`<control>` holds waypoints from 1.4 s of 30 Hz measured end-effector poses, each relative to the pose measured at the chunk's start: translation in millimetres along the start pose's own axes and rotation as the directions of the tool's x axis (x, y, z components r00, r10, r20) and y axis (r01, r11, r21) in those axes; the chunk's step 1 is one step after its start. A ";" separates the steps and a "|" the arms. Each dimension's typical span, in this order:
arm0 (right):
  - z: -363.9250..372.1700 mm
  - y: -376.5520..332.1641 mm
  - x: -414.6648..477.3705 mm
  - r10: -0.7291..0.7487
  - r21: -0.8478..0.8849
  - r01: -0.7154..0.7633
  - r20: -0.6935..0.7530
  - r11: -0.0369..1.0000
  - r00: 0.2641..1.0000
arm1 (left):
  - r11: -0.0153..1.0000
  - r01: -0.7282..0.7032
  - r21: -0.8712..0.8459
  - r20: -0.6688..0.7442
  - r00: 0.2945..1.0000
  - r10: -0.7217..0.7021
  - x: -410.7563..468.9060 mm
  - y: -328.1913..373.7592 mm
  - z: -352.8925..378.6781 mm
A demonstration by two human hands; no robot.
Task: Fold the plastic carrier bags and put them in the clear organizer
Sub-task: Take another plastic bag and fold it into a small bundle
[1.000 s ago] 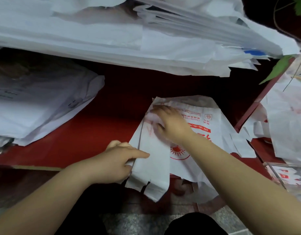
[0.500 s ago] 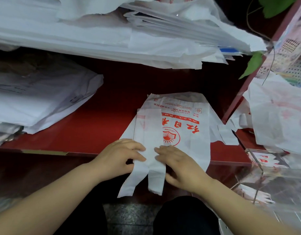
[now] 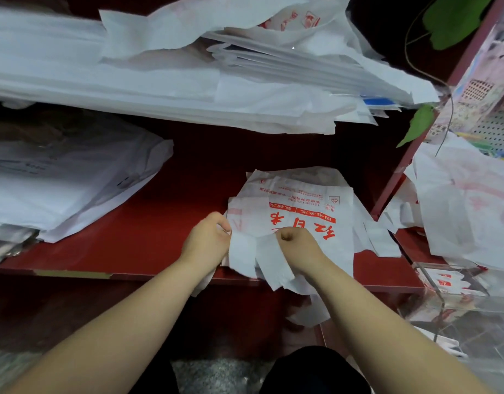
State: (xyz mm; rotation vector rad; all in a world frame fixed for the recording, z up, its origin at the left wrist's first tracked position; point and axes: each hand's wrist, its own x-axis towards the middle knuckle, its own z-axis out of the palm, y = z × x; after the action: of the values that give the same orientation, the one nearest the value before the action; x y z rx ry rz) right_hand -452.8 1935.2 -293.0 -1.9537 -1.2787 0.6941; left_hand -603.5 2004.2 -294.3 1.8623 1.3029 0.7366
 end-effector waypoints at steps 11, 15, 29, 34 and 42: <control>1.3 -9.7 30.3 0.272 -0.253 -0.245 0.078 0.936 0.959 | 0.973 -0.110 0.204 0.170 0.983 0.076 10.4 2.7 4.9; 3.4 -10.2 31.4 0.281 -0.243 -0.261 0.047 0.934 0.959 | 0.935 -0.200 0.293 0.245 0.961 0.129 8.6 7.1 3.9; 3.2 -11.3 35.4 0.299 -0.298 -0.273 0.042 0.915 0.953 | 0.510 -0.711 0.485 0.328 0.688 0.647 -22.2 -28.6 11.1; -1.6 -14.9 34.1 0.317 -0.253 -0.298 0.039 0.921 0.948 | 0.599 -0.656 0.459 0.398 0.755 0.521 -23.7 -23.1 7.3; -9.5 -11.3 21.6 -0.020 -0.314 -0.039 -0.182 0.949 0.983 | 0.700 -0.632 0.334 0.343 0.773 0.534 -22.1 -29.2 14.3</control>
State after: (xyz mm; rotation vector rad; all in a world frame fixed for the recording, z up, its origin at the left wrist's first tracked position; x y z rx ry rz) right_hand -444.0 1955.8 -279.6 -2.2230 -1.3295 0.3152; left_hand -614.6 1986.2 -327.4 2.7079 0.7395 0.5408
